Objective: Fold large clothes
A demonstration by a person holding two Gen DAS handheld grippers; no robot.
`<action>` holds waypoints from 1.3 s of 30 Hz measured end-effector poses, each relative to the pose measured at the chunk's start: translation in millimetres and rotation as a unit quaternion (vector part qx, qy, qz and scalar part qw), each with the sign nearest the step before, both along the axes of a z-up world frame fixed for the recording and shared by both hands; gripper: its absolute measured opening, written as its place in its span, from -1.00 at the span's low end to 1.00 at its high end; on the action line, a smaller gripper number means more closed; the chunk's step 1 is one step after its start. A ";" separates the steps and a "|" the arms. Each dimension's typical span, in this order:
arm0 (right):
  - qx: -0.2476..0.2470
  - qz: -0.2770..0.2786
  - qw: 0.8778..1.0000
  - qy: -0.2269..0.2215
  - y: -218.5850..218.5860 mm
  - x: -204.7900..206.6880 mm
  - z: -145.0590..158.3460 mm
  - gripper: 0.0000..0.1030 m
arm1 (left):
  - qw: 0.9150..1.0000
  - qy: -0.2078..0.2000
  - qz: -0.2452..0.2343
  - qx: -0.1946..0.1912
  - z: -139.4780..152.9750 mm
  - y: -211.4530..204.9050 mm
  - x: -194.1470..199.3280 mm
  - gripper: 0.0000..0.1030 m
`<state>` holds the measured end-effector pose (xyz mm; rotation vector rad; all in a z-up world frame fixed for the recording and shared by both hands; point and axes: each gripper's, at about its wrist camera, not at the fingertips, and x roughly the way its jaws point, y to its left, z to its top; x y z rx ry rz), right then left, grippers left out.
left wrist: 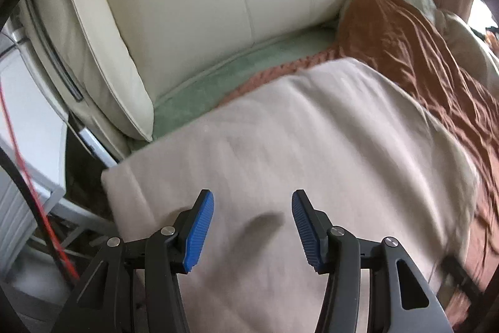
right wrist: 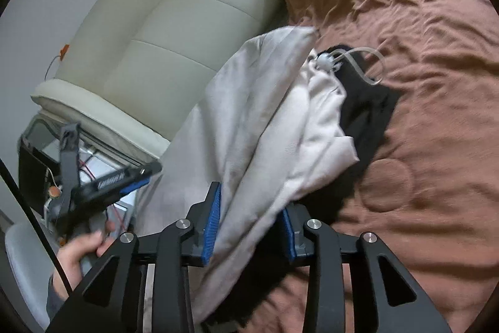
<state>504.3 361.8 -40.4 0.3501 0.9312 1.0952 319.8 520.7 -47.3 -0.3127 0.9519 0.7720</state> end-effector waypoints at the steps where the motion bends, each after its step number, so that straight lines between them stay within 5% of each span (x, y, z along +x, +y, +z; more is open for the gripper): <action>1: -0.008 -0.002 1.000 -0.007 0.4 0.1 2.1 -0.38 | 1.000 -0.002 -0.006 0.005 -0.1 -8.1 -5.4 0.05; 3: -0.023 -0.010 0.999 -0.023 -4.9 -5.0 4.0 -0.28 | 1.000 -0.001 -0.019 0.012 -1.9 -20.4 -10.3 0.07; 5: -0.038 -0.032 0.998 -0.036 -16.5 -10.5 4.5 0.03 | 1.000 -0.004 -0.030 0.006 -4.9 -34.8 -20.3 0.12; 16: -0.065 -0.041 0.995 -0.066 -75.7 -36.5 21.1 0.10 | 0.995 -0.058 -0.058 -0.051 -14.3 -81.8 -57.4 0.13; 21: -0.086 -0.055 0.990 -0.100 -114.8 -53.1 43.0 0.51 | 0.991 -0.092 -0.064 -0.068 -1.9 -101.5 -68.8 0.16; 29: -0.121 -0.092 0.976 -0.157 -183.8 -86.7 85.4 0.70 | 0.984 -0.151 -0.081 -0.049 31.4 -153.3 -82.6 0.92; 35: -0.129 -0.117 0.965 -0.198 -240.7 -125.1 107.4 1.00 | 0.975 -0.189 -0.112 -0.041 51.3 -196.9 -97.5 0.99; 39: -0.132 -0.141 0.956 -0.221 -281.5 -156.1 115.4 1.00 | 0.971 -0.199 -0.128 -0.035 56.1 -223.0 -111.5 0.99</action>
